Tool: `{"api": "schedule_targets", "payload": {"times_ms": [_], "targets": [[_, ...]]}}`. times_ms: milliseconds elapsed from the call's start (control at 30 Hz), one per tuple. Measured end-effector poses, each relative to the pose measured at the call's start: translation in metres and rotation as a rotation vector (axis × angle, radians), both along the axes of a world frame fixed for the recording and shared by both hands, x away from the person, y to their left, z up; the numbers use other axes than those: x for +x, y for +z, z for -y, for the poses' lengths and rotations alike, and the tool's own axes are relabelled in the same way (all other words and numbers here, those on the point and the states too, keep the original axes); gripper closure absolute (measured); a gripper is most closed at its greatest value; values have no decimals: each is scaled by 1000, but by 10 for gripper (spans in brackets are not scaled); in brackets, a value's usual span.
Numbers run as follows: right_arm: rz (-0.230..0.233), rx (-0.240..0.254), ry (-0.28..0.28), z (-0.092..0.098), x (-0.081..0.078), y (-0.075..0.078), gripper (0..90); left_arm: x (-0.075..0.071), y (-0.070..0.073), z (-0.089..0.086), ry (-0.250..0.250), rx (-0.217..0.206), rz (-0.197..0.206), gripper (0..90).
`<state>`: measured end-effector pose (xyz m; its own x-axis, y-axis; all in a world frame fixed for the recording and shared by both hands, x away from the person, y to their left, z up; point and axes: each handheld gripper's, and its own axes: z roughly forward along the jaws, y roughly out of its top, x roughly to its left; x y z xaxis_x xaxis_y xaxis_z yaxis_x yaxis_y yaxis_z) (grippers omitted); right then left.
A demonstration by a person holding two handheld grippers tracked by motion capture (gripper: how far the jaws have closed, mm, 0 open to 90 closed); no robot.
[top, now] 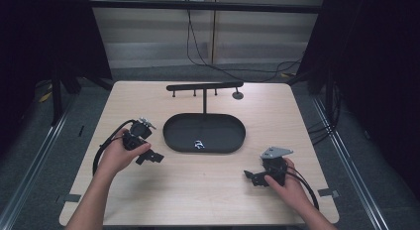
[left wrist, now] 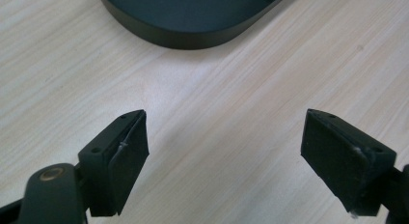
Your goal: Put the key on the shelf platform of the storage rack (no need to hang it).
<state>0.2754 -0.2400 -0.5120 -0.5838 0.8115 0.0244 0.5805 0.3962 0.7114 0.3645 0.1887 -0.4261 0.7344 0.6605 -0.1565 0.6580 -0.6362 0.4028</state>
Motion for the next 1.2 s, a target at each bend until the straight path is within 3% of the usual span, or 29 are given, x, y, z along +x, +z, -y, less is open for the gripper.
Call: {"api": "schedule_targets", "payload": {"times_ms": [567,1200], "targets": [[0,0,0,0,0,0,88,-11,-8,-12,-10,15,-3,170],[0,0,1,0,0,0,88,-25,-32,-23,0,3,-31,171]]}}
